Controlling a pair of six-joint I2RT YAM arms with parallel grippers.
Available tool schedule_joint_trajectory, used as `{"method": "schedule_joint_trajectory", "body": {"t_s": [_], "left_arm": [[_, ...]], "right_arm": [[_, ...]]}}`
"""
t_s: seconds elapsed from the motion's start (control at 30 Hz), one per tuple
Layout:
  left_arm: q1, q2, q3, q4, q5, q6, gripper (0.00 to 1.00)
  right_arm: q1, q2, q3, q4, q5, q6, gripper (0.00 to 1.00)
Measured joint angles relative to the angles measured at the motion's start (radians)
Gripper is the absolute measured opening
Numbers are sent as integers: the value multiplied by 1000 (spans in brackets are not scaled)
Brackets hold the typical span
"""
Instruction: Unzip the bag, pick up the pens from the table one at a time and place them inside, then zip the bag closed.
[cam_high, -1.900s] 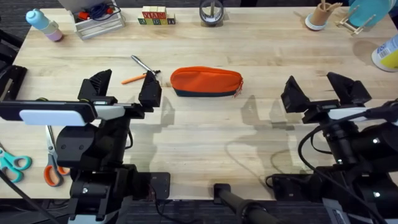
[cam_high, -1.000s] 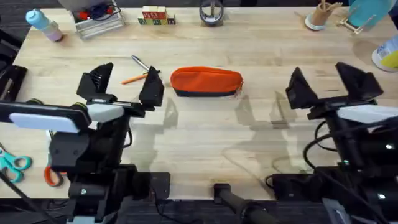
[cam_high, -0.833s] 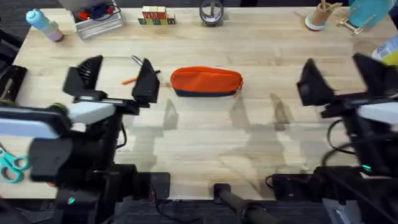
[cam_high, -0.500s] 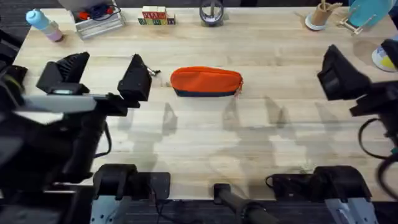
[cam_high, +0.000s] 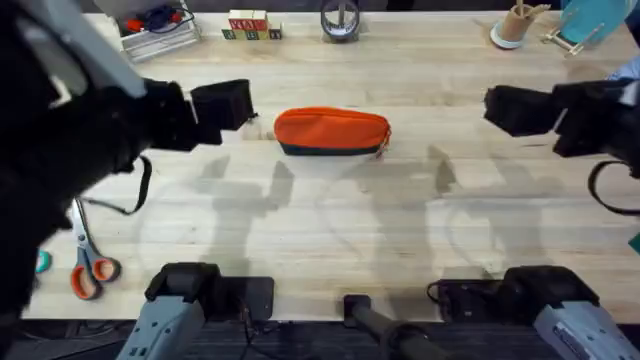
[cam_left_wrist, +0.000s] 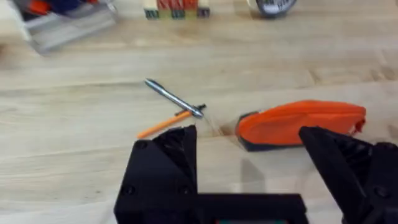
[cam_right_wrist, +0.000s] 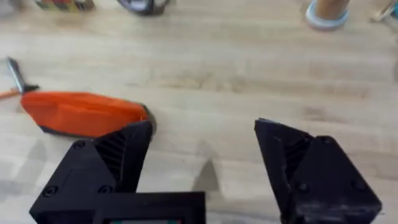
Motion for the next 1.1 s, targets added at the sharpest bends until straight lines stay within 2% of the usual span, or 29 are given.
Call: {"method": "schedule_joint_trajectory", "body": {"t_s": [0.1, 0.33, 0.87, 0.93, 1.1], "left_arm": [[0, 79, 27, -15, 36, 0, 993], [0, 205, 32, 51, 77, -1, 993], [0, 232, 33, 47, 67, 4, 993], [0, 232, 33, 56, 79, 37, 992], [3, 232, 33, 73, 196, 213, 990]], "right_arm": [[0, 49, 1, -19, -9, 3, 998], [0, 95, 1, -18, -13, 3, 998], [0, 95, 1, -8, -14, 3, 998], [0, 95, 1, -8, -14, 3, 998], [0, 95, 1, -8, -14, 4, 998]]}}
